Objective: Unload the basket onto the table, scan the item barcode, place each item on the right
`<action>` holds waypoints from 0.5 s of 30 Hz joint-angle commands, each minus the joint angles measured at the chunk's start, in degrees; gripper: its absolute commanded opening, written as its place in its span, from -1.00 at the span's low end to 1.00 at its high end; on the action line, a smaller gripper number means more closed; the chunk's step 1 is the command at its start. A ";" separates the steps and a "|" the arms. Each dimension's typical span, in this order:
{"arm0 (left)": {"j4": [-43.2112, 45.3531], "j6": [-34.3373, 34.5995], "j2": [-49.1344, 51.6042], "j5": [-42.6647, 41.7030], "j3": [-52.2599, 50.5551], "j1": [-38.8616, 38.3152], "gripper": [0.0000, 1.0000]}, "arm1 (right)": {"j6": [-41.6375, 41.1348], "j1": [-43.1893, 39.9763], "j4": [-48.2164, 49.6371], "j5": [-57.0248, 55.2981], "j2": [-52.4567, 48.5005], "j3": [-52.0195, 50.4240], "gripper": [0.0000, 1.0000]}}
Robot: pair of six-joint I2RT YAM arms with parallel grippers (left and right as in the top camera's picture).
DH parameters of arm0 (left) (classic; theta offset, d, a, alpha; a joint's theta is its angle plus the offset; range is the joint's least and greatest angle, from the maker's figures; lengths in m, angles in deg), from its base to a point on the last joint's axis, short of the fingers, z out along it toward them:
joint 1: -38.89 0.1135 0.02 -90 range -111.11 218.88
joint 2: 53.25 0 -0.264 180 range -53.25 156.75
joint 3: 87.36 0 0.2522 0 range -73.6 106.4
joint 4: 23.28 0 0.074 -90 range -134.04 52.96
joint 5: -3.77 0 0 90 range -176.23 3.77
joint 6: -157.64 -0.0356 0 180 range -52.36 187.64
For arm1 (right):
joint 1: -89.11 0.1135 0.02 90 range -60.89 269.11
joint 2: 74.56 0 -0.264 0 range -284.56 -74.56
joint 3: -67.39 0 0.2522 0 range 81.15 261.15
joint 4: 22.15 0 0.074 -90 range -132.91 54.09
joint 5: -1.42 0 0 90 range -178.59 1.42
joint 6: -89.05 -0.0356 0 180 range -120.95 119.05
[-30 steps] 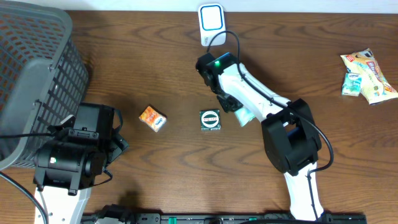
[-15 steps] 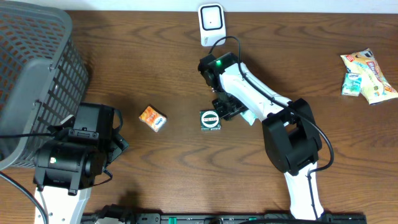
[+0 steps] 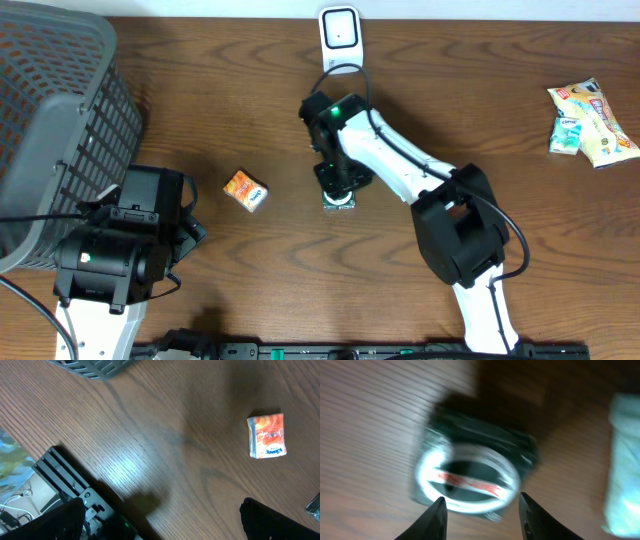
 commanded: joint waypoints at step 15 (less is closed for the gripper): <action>-0.15 0.52 -0.26 0.94 1.09 0.22 0.95 | 0.00 2.05 6.84 11.23 1.79 -0.24 -0.17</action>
